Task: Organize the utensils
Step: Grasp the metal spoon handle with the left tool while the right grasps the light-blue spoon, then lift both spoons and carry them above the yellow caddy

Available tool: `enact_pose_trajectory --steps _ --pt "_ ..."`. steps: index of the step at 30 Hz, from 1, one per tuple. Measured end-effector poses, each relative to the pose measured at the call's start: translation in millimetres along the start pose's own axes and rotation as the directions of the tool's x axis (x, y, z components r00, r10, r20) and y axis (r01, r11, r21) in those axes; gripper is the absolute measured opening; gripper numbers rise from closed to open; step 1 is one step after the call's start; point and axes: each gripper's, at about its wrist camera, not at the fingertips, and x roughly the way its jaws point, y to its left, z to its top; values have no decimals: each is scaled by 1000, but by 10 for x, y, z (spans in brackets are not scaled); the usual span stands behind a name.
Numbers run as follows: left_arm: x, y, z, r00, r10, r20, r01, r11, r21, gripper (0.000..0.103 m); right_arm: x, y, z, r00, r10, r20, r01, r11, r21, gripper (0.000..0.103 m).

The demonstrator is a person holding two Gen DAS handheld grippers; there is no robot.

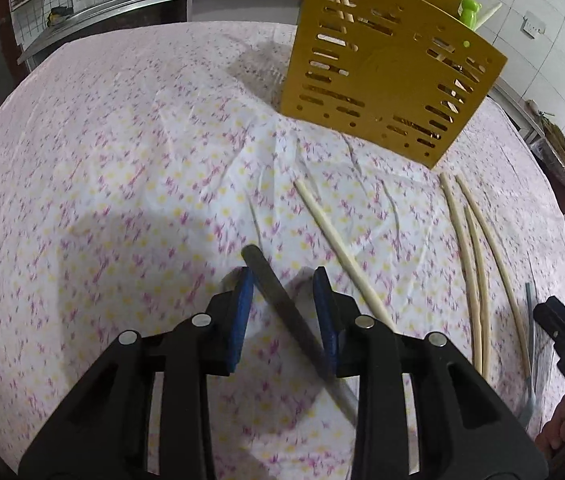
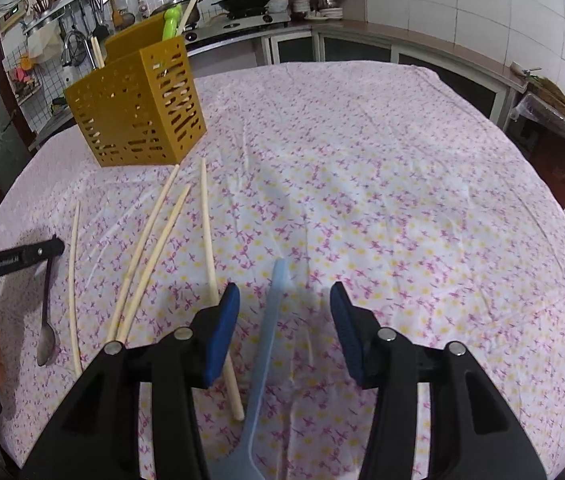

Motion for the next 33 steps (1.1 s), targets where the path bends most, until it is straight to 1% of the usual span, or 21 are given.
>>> enact_pose_trajectory --steps 1,2,3,6,7,8,9,11,12,18,19,22,24,25,28,33 --pt "21 -29 25 1000 -2 3 2 1000 5 34 34 22 13 1000 0 -6 0 1000 -7 45" --pt "36 -60 43 1000 -14 5 14 1000 7 38 71 44 24 1000 1 -13 -1 1000 -13 42" --pt "49 -81 62 1000 -20 6 20 1000 13 38 107 51 27 1000 2 -21 -2 1000 -15 37" --pt "85 -189 68 999 -31 23 30 998 55 38 205 89 43 999 -12 -36 11 1000 -18 27" --pt "88 -188 73 999 -41 25 39 998 55 34 219 100 57 999 -19 -35 18 1000 -24 25" --pt "91 -172 80 998 -64 25 63 997 49 28 228 103 71 999 -19 -36 18 1000 -25 19" --pt "105 -167 96 996 -85 18 84 996 43 23 240 108 88 999 -19 -38 18 999 -27 14" --pt "121 -163 95 996 -82 21 80 995 64 17 255 116 99 999 -23 -38 22 999 -30 11" --pt "126 -165 87 997 -75 24 73 995 73 16 263 125 111 999 -25 -38 24 999 -32 10" --pt "150 -246 113 1000 -25 0 25 992 123 16 298 126 156 999 -24 -44 23 999 -35 10" --pt "168 -272 130 1000 -18 -4 19 992 122 19 303 123 160 999 -24 -45 22 999 -34 10" --pt "217 -361 162 1000 5 2 -5 992 125 19 315 128 176 999 -26 -44 24 999 -37 10" --pt "228 -414 137 999 25 22 -28 990 137 18 313 123 171 999 -24 -43 22 999 -36 10" --pt "227 -427 134 999 29 27 -33 990 137 15 315 126 175 999 -24 -43 22 999 -36 10" --pt "219 -387 157 1000 13 24 -15 994 104 8 306 122 166 999 -19 -42 18 999 -29 8" --pt "116 -286 127 999 -24 23 22 997 73 8 234 106 178 1000 -3 -24 2 1000 -15 7"
